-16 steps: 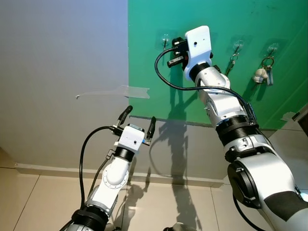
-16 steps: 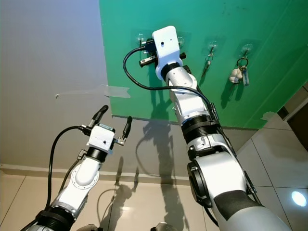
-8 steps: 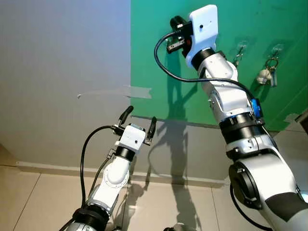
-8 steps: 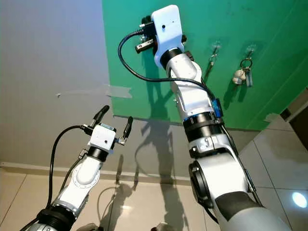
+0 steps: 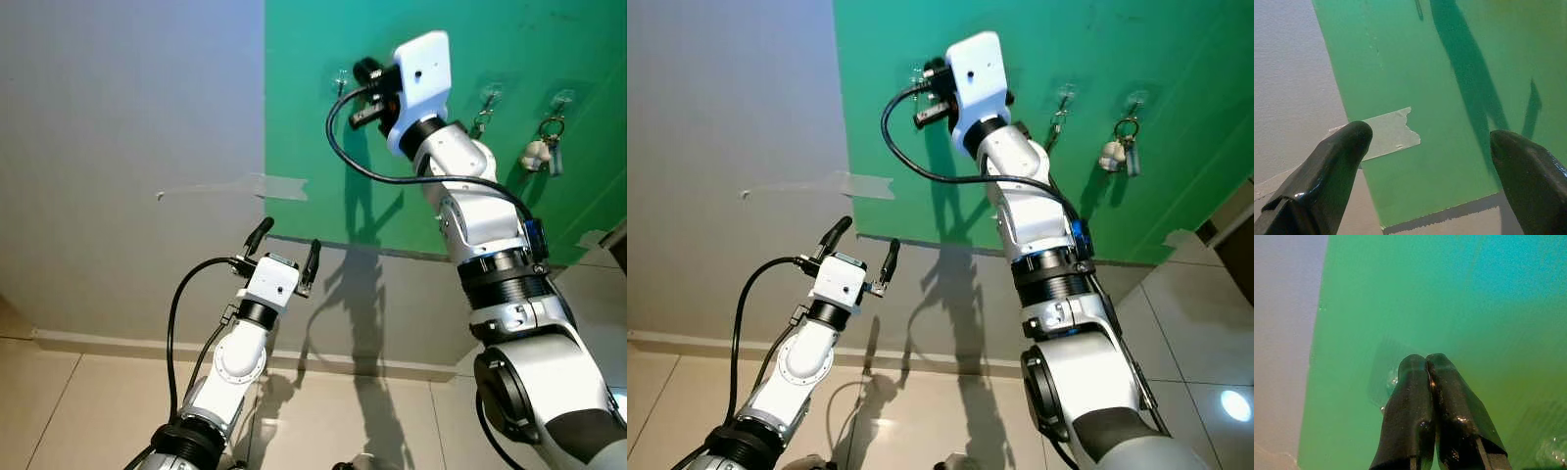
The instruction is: Hang keys on a hook
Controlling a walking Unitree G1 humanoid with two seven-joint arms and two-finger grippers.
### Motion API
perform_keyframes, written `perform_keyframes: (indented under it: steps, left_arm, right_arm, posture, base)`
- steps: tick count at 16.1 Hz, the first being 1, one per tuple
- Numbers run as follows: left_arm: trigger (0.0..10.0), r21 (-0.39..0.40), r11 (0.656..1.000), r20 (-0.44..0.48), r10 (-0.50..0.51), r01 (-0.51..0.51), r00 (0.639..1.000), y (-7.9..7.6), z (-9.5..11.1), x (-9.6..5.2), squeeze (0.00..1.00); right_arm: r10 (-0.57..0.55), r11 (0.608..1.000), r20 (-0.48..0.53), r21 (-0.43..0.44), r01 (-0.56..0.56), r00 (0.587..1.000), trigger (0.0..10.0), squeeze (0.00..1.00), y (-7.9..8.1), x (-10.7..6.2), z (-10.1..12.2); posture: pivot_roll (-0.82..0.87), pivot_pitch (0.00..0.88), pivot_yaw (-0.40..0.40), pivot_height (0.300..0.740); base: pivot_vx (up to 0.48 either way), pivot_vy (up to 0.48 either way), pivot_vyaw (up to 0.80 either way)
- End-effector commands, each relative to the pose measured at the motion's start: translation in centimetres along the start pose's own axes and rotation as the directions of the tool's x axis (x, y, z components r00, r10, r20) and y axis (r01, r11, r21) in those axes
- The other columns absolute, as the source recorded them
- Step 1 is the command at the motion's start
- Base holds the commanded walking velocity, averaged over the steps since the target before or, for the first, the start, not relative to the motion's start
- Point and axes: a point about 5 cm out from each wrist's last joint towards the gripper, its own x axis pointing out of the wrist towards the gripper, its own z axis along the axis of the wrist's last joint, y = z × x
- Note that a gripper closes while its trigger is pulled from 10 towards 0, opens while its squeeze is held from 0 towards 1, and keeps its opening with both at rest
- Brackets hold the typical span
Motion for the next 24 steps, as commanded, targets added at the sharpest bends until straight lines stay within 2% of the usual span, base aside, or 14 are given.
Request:
perform_keyframes:
  steps: [1,3,7,15,21,22,24]
  left_arm:
    - [10.0,-0.008,1.0,0.009,-0.011,0.011,1.0,-0.6,0.2,-0.1,0.0]
    - [10.0,-0.009,1.0,0.01,-0.014,0.014,1.0,-0.8,0.3,-0.3,0.0]
    - [10.0,-0.011,1.0,0.012,-0.012,0.012,1.0,-0.8,0.4,-0.2,0.0]
    - [10.0,-0.011,1.0,0.013,-0.007,0.007,1.0,-0.8,0.5,0.0,0.0]
    - [10.0,-0.009,1.0,0.018,-0.004,0.004,1.0,-0.7,0.7,0.0,0.0]
    - [10.0,-0.007,1.0,0.017,-0.003,0.003,1.0,-0.7,0.7,0.0,0.0]
    - [10.0,-0.008,1.0,0.016,-0.001,0.001,1.0,-0.6,0.7,0.0,0.0]
  right_arm:
    - [0.02,1.0,-0.017,0.007,-0.02,1.0,0.0,0.0,0.5,-0.2,-0.3]
    - [0.032,0.999,-0.027,0.012,-0.032,0.999,0.0,0.0,1.0,-0.2,-0.5]
    - [0.062,0.998,-0.008,0.008,-0.062,0.998,0.0,0.0,1.7,0.5,0.4]
    - [0.044,0.999,-0.031,-0.025,-0.045,0.999,0.0,0.0,1.3,1.4,-0.1]
    - [0.018,0.998,-0.09,-0.063,-0.024,0.996,0.0,0.0,1.0,1.9,-2.3]
    - [0.012,0.998,-0.127,-0.055,-0.019,0.992,0.0,0.0,1.0,1.7,-3.4]
    - [0.025,0.998,-0.133,-0.051,-0.032,0.991,0.0,0.0,1.6,1.4,-4.1]
  posture:
    - [-0.09,0.0,-0.103,0.723]
    - [-0.09,0.0,-0.104,0.723]
    - [-0.09,0.0,-0.108,0.723]
    - [-0.08,0.0,-0.115,0.723]
    - [-0.07,0.0,-0.118,0.723]
    - [-0.07,0.0,-0.119,0.723]
    - [-0.07,0.0,-0.119,0.723]
  base:
    - [0.0,0.0,0.0]
    - [0.0,0.0,0.0]
    - [0.0,0.0,0.0]
    - [0.0,0.0,0.0]
    - [0.0,0.0,0.0]
    - [0.0,0.0,0.0]
    - [0.0,0.0,0.0]
